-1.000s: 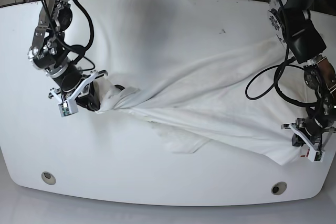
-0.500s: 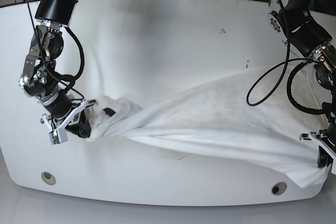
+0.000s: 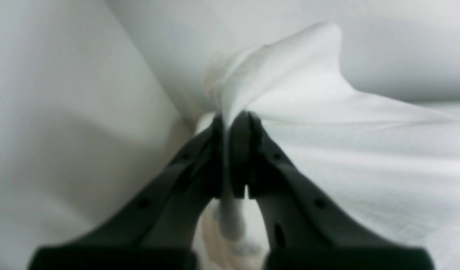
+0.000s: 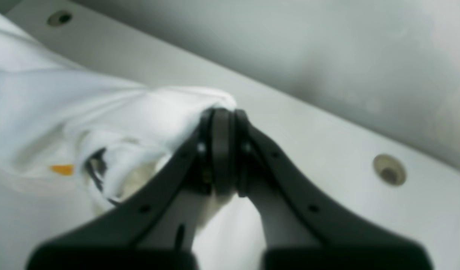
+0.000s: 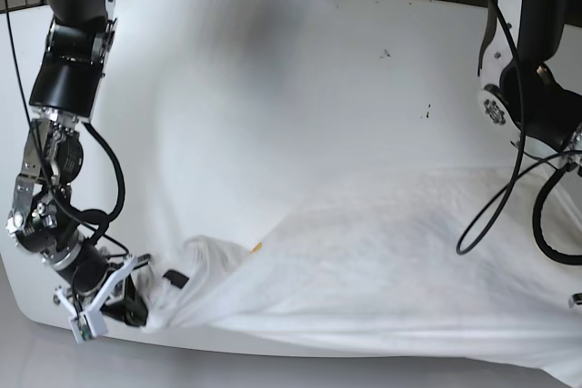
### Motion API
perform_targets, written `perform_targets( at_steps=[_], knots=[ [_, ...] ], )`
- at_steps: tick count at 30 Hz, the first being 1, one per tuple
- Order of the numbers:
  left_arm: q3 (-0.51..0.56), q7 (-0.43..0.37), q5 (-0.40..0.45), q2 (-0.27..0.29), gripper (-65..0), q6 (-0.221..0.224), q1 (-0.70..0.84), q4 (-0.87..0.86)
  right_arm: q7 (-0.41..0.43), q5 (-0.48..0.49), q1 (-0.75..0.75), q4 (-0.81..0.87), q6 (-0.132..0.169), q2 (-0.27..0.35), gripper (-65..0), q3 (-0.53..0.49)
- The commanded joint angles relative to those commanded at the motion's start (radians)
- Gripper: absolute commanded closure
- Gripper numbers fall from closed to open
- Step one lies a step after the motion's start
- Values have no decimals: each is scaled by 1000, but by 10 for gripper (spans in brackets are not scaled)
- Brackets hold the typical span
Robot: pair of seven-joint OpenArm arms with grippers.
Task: Fold the T-shirt properly
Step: 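Lift the shirt high with both grippers, stretching it between them, then swing the shirt down and lay it flat with both grippers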
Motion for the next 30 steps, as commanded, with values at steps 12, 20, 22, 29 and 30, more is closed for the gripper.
perform_targets(
  at_steps=[12,20,22,29,30],
  knots=[
    [84,2,3,-25,0,5,-322,-124,2,-6,370,-133,49,21,0,-158],
    [86,0,3,-25,0,5,-423,-206,-2,0,473,-153,49,44,0,-210],
    [86,0,2,-25,0,5,-420,-206,-3,2,473,-150,49,48,0,-210],
    [84,2,0,-25,0,2,-338,-201,-3,3,414,-140,75,49,0,-206],
    [84,2,-2,-25,0,0,-322,-195,-3,3,402,-133,83,49,0,-206]
  ],
)
